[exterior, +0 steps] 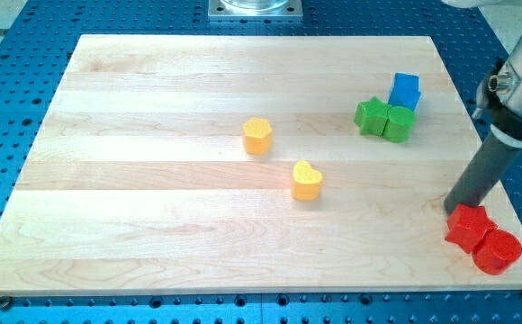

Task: Adjust the red star

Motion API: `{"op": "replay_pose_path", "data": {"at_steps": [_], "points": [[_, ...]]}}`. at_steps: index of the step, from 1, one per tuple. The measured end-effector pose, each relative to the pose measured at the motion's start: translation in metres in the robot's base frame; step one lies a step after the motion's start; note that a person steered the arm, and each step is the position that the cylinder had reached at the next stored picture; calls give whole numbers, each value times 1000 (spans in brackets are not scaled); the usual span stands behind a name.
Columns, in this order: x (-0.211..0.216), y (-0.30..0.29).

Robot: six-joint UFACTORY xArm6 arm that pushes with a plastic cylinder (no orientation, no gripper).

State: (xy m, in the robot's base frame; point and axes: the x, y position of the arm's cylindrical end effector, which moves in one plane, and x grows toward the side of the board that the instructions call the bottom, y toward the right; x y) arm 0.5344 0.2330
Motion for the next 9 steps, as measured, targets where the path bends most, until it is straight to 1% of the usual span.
{"op": "replay_pose_path", "data": {"at_steps": [2, 3, 4, 5, 6, 8, 9], "points": [[0, -7], [18, -57], [59, -82], [81, -49], [74, -34], [41, -33], [10, -33]]}}
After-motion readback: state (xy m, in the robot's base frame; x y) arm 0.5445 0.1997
